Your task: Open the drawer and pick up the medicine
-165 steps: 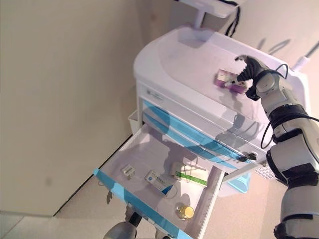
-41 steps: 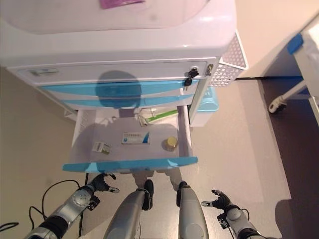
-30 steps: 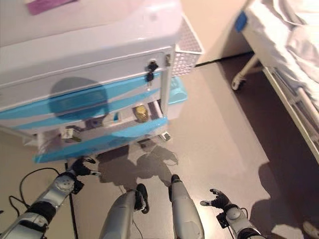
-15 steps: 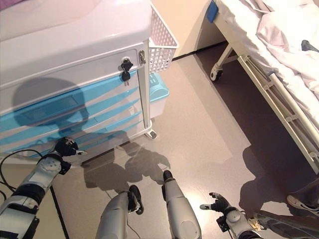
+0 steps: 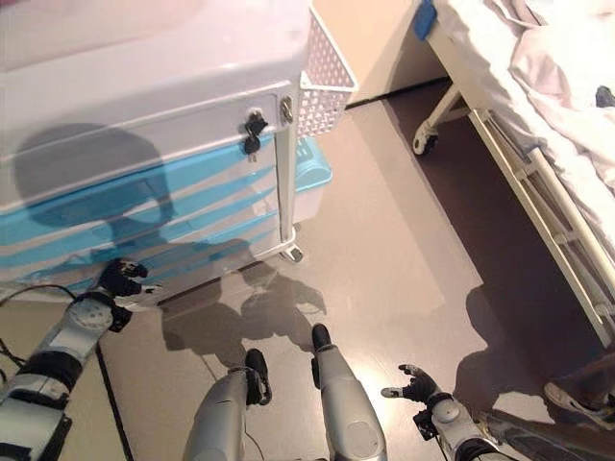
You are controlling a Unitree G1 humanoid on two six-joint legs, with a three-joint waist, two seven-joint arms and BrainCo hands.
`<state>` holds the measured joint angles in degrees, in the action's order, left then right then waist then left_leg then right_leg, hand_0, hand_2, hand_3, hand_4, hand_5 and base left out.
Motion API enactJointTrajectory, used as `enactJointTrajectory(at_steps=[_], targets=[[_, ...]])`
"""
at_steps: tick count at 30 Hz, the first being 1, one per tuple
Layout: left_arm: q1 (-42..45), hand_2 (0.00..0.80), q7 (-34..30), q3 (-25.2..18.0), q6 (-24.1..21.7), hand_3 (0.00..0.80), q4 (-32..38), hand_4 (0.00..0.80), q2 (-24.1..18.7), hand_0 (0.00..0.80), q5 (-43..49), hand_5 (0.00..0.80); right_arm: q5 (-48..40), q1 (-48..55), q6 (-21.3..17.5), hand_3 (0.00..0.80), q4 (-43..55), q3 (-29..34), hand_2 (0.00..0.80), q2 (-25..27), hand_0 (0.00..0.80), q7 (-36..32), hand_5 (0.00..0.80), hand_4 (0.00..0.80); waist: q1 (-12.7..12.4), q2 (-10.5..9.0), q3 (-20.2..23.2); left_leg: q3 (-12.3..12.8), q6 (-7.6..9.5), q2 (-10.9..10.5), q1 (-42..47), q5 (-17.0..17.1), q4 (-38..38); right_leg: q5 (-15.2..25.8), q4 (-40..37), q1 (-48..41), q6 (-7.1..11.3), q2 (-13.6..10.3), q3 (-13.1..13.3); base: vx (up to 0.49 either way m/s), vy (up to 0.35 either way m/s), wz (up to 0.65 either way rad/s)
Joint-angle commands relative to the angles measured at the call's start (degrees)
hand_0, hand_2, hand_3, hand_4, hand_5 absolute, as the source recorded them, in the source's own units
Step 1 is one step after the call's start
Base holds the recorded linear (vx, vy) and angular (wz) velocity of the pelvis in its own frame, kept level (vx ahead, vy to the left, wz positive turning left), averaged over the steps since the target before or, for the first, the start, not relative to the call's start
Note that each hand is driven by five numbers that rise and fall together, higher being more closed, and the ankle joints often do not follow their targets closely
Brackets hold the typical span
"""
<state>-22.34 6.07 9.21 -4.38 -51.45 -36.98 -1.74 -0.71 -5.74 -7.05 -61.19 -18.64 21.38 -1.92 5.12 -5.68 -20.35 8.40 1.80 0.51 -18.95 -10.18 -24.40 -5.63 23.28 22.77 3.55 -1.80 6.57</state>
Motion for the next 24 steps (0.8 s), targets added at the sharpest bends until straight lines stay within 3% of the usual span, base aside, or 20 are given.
enactJointTrajectory(at_steps=[1,8,14,24], targets=[[2.43,0.000,0.12,-0.69,-2.40,0.000,0.30,0.000,-0.46,0.000,-4.09,0.000,-1.05,3.36,-1.43,0.000,-0.19,0.87,0.000,2.43,0.000,1.26,0.000,0.000,-0.15,1.79,5.11,-3.27,1.56,-3.18,1.19,2.41,4.48,5.17,-6.22,-1.84,1.97,-0.91,-1.83,0.060,-0.142,0.90],[14.59,0.000,-3.48,-3.70,-3.88,0.000,1.43,0.000,8.84,0.000,-9.94,0.000,-2.32,5.16,-1.25,0.000,-1.69,4.68,0.000,1.11,0.000,1.77,0.000,0.000,-1.63,3.49,8.83,-7.80,-0.50,-3.93,8.79,6.88,13.42,5.81,-14.01,-11.03,1.23,-0.52,-7.03,0.080,-0.120,0.45],[20.66,0.000,-4.53,-2.66,-3.80,0.000,-2.48,0.000,13.69,0.000,-5.39,0.000,-2.83,6.70,-1.16,0.000,-4.17,6.44,0.000,-0.53,0.000,1.77,0.000,0.000,-2.69,4.16,13.31,-10.99,-1.85,-3.27,13.58,9.40,18.64,6.18,-19.77,-17.69,0.88,-0.22,-11.36,0.073,-0.099,0.36],[23.04,0.000,-3.20,1.56,-2.72,0.000,-14.28,0.000,19.37,0.000,4.70,0.000,-1.46,6.49,-0.66,0.000,-7.60,4.89,0.000,-3.33,0.000,2.71,0.000,0.000,-3.54,3.46,17.02,-12.05,-2.25,-2.56,18.10,9.78,22.11,5.79,-22.20,-22.55,0.44,0.35,-13.06,0.043,-0.028,0.14]])
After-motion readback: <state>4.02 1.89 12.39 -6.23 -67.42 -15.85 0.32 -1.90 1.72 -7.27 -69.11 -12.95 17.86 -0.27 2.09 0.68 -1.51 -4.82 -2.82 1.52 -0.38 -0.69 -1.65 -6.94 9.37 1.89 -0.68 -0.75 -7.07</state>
